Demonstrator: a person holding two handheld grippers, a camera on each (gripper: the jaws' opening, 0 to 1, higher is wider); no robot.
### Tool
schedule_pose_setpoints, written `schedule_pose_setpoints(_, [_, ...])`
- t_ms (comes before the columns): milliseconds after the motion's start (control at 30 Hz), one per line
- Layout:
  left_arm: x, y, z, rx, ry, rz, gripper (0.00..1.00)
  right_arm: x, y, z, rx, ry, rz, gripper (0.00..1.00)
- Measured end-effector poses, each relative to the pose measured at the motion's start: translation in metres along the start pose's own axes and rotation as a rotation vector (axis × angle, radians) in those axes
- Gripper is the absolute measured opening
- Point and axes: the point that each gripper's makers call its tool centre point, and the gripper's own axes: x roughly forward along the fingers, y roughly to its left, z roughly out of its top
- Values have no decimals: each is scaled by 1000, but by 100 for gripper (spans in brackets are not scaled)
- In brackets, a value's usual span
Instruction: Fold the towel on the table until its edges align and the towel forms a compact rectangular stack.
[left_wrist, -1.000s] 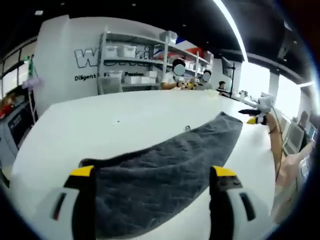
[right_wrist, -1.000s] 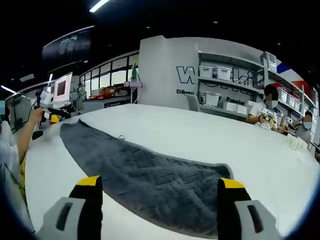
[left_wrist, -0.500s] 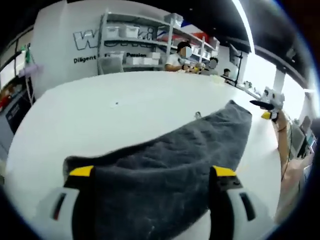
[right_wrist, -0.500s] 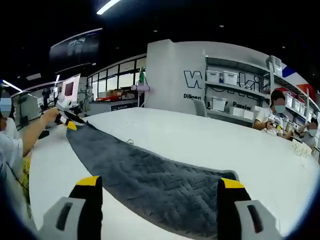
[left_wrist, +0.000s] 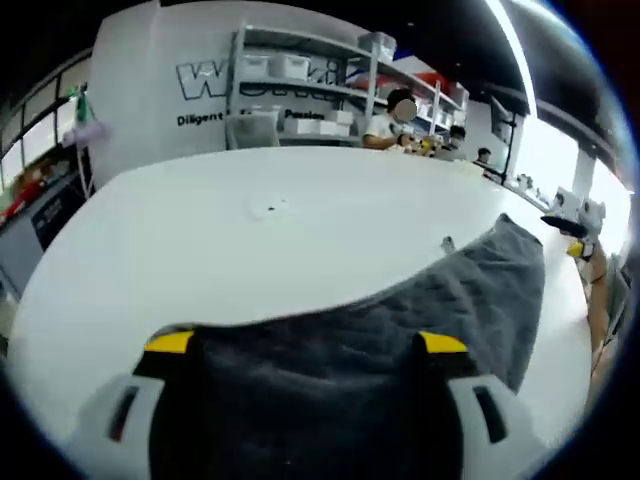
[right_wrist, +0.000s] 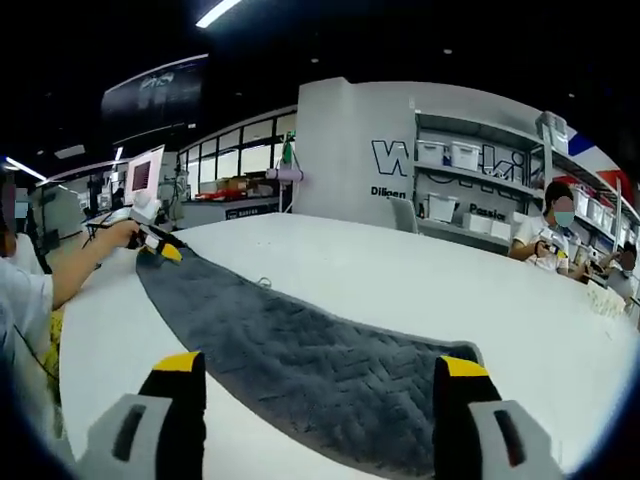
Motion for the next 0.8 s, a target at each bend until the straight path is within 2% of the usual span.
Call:
schedule_pose_setpoints(367, [3,13,-2,-38,-58,-27,87,4,-1,-3,-13,21,8,97])
schedule_pose_setpoints(467, [3,9,-4,-23,-65,-27,87,4,-1,-4,-11,24,6,97])
schedule_pose_setpoints(600, [7,8,-6,35,-44,1,89,4,-1,-7,-9,33,0,97])
schedule_pose_setpoints(800, [7,6,-8,60,-50,17,90,5,-1,-9,-9,44,-1,96])
